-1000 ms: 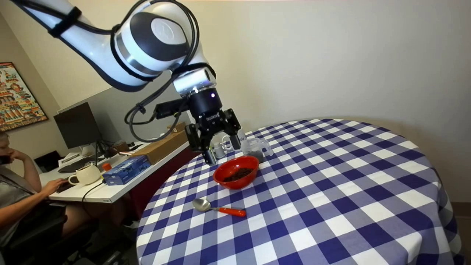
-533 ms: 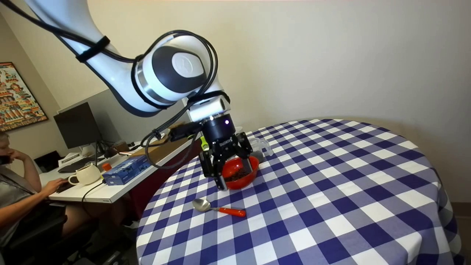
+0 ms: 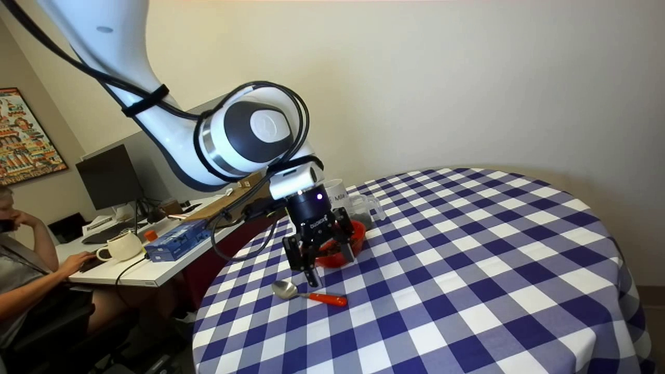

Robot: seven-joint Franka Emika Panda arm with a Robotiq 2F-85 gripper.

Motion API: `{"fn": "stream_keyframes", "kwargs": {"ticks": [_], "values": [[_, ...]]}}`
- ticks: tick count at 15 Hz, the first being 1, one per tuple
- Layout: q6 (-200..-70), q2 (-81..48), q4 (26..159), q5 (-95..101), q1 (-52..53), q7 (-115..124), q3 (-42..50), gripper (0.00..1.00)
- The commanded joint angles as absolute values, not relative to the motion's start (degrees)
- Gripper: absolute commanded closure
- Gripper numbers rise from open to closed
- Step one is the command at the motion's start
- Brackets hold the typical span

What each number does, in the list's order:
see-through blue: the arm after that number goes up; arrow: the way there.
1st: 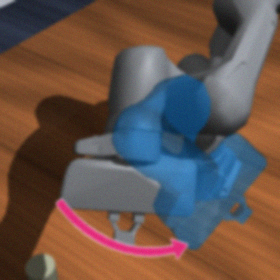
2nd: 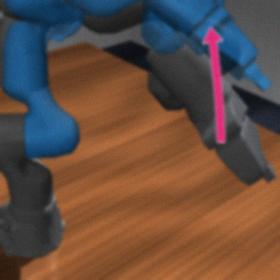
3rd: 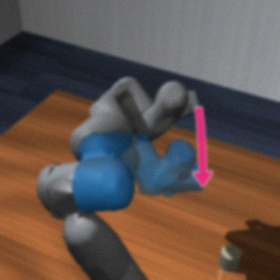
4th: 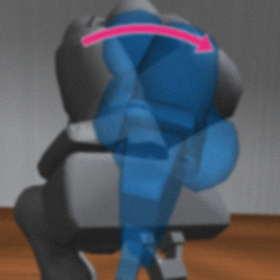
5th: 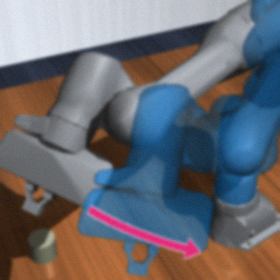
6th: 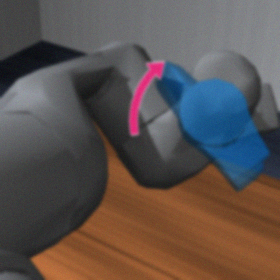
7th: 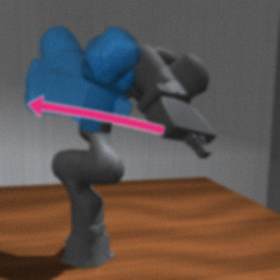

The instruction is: Transfer a spoonful of contents from the bowl into the jar

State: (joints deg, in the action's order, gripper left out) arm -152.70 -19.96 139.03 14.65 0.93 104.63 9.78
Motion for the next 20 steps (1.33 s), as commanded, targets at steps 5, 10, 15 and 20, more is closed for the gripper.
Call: {"fn": "stream_keyframes", "kwargs": {"ticks": [5, 10, 15, 20], "values": [[-156.28, -25.28, 137.72, 13.96, 6.46, 108.05, 12.91, 0.07], [-156.31, -27.87, 136.79, 13.75, 8.77, 108.17, 13.87, 0.07], [-156.30, -30.13, 135.72, 13.80, 10.84, 108.46, 15.03, 0.12], [-156.40, -31.14, 135.31, 13.43, 11.72, 108.16, 15.70, 0.54]]}}
